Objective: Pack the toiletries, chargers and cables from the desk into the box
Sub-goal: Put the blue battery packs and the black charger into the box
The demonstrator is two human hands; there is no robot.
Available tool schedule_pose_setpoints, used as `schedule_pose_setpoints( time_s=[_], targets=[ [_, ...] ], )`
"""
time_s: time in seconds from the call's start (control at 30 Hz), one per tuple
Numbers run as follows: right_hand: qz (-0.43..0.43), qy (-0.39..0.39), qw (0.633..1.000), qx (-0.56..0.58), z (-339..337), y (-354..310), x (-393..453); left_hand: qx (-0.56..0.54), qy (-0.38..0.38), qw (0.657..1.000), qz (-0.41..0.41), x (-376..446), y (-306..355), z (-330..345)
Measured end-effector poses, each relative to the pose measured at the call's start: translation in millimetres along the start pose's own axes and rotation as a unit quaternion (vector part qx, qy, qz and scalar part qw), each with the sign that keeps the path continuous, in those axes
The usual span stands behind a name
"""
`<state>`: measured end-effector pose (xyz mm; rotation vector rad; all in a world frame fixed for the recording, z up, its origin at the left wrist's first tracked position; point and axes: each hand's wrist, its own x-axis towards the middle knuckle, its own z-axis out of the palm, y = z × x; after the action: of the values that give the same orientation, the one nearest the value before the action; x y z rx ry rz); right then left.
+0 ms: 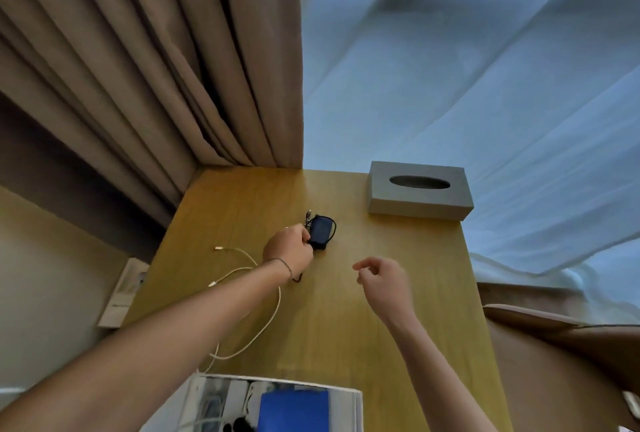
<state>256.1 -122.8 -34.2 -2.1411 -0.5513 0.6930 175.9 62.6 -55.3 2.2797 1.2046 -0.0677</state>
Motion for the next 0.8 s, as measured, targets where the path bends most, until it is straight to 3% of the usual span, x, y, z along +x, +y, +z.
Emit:
schedule_pose_setpoints(
  time_s=[0.3,0.43,0.7,0.8],
  targets=[
    [-0.014,-0.027,0.999,0.041,5.2,33.5,4.8,0.125,0.042,0.991,-0.014,58.1,17.9,42.4],
    [-0.027,-0.029,0.997,0.063,1.4,37.4,1.0,0.180,0.061,0.982,0.018,63.5,16.9,54.5],
    [-0.071,-0.012,0.993,0.088,-10.9,14.1,-13.6,0.077,0.007,0.993,0.085,17.0,4.8,30.2],
    [-0.113,0.002,0.993,0.040,-7.9,1.4,-21.0,0.075,-0.036,0.991,0.104,-16.9,-2.6,4.7]
  ],
)
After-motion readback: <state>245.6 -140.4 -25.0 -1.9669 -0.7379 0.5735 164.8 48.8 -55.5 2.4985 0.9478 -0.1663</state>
